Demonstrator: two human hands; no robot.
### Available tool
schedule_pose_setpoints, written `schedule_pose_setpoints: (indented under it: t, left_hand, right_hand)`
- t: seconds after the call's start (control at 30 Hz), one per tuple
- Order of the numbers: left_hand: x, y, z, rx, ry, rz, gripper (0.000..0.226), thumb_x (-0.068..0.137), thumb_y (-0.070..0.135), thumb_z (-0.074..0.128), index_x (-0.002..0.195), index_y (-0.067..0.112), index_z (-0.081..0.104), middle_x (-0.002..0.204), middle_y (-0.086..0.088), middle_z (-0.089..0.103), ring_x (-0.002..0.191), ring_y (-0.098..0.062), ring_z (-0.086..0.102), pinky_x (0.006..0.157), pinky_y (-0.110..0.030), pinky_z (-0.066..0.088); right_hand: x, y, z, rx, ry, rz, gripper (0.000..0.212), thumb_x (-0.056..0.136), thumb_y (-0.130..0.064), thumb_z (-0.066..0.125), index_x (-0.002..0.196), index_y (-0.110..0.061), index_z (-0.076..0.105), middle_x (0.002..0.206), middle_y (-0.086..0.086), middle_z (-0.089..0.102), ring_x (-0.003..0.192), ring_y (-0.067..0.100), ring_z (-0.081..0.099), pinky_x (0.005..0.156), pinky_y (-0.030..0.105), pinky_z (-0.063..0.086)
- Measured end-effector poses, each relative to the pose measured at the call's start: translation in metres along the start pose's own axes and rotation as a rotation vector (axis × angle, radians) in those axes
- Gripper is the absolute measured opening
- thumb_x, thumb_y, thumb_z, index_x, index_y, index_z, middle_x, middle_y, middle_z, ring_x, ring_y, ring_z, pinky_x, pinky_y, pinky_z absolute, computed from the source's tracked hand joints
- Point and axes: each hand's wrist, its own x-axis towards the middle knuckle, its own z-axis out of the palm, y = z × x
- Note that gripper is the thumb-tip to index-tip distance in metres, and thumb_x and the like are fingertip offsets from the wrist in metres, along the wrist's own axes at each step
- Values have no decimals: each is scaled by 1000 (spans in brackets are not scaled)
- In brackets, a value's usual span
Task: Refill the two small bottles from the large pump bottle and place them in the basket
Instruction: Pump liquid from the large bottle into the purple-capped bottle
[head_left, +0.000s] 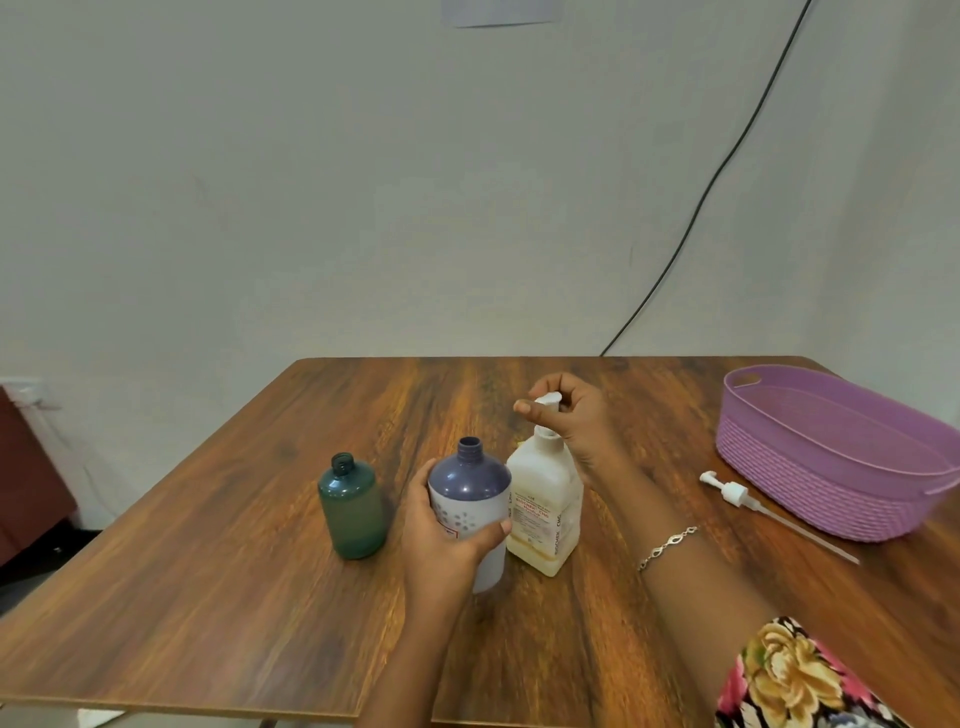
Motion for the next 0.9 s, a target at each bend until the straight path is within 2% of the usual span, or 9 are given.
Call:
schedule_pose_setpoints:
  t: [0.1,0.13,0.27,0.47,0.53,0.6,0.67,0.73,0.9]
  left_hand:
    - [0,2,0,2,-10,11,86,55,12,87,122,33,37,112,18,51,101,-1,51,82,-24,45]
    - [0,2,0,3,-15,14,86,55,12,87,122,34,37,112,18,52,101,-1,51,83,-25,45]
    - [0,5,2,-14,-32,11,85,57,10,87,121,34,37,111,20,51,100,1,52,80,-21,45]
    - [0,9,5,-19,-69,9,84,57,7,86,121,34,39,112,18,53,101,-1,53,77,-20,45]
    - [2,11,4,-10,-95,10,80,56,5,86,114,38,42,110,18,54,97,4,54,71,-12,44]
    - [4,12,5,16,-114,8,77,54,4,85,107,40,43,107,19,54,94,6,54,66,-10,43]
    - [5,12,7,38,-120,10,80,52,5,86,111,37,43,108,16,54,97,-2,55,71,-15,43]
    - [6,13,9,73,-131,16,84,51,7,86,119,32,42,111,11,54,100,-8,54,76,-21,44]
    - [9,15,17,102,-170,6,86,52,7,86,124,25,43,115,6,52,103,-13,52,77,-26,46]
  right_hand:
    - [-1,3,-3,38,8,-9,9,73,-21,70,75,-17,61,66,-5,60,58,5,53,56,21,46]
    - [-2,4,-5,69,4,8,5,79,-21,65,78,-17,63,70,-1,61,61,10,54,59,26,47]
    - [-3,5,-11,116,15,54,14,90,-8,53,87,-14,65,86,9,62,75,24,55,70,40,48]
    - [-5,-2,-9,143,115,18,17,86,0,56,80,-13,66,77,3,64,68,15,56,62,26,50]
    - [-5,-5,-13,121,142,-1,18,85,0,57,79,-14,67,78,2,65,70,15,57,66,29,50]
    - [-6,-7,-18,74,169,-17,20,84,0,59,77,-17,68,80,3,66,75,20,58,72,37,49]
    - [-9,-8,-21,28,189,-29,25,83,-1,60,74,-23,69,81,4,67,78,23,58,76,42,49]
    - [-13,-8,-24,-27,196,-42,27,83,-3,62,72,-26,71,81,2,68,79,23,60,75,41,50]
    - [-22,-8,-33,-182,225,-68,27,82,-9,64,72,-33,69,77,-12,69,75,10,65,69,27,53]
